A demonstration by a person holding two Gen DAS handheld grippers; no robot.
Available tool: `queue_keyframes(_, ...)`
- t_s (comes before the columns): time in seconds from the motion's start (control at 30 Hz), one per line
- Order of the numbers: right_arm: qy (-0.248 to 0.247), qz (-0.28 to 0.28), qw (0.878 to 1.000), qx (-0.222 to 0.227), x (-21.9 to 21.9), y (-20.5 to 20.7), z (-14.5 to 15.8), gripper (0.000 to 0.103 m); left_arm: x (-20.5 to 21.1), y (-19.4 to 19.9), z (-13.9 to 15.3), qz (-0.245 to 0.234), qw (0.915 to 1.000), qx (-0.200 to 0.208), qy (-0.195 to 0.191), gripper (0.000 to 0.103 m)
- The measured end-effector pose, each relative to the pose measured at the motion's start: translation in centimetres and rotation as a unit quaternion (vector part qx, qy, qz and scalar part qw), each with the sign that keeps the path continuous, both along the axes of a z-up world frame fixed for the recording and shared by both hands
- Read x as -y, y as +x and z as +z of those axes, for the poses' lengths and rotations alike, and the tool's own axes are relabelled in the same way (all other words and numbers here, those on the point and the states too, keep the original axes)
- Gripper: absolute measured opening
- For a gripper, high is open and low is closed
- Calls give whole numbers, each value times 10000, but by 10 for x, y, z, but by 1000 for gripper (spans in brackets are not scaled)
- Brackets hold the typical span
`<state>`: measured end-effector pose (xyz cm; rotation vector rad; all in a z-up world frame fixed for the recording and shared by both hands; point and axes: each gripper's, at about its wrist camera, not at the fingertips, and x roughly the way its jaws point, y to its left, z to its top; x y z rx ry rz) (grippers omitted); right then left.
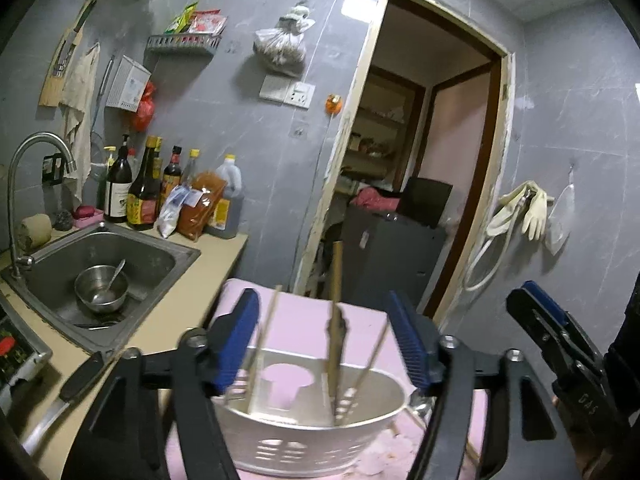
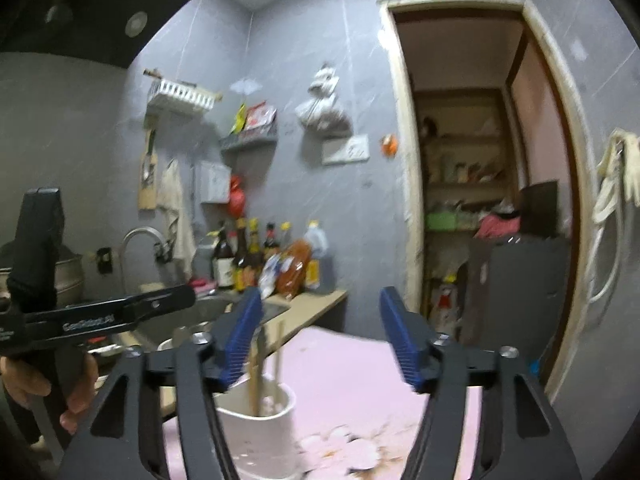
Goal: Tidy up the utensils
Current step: 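Move both open tools back down to the remaining utensils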
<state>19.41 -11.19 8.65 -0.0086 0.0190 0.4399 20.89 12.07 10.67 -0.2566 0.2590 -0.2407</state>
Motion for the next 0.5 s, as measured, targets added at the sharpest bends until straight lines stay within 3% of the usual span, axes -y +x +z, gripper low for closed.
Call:
queue_keyframes(0.07, -16, -163, 9997, 171, 12, -6, 4, 79, 9, -5, 4, -44, 9999, 116, -51, 86)
queue_keyframes(0.17, -15, -384, 9987, 326, 30, -13, 7, 95, 20, -12, 7, -5, 9995, 312, -78, 99)
queue_keyframes(0.23, 18, -535, 9978, 392, 43, -17, 6, 102, 29, -17, 8, -25, 9990, 434, -62, 101)
queue_keyframes(0.5, -74, -910, 9950, 409, 87, -25, -3, 103, 66, -22, 2, -206, 9987, 461, 91, 101)
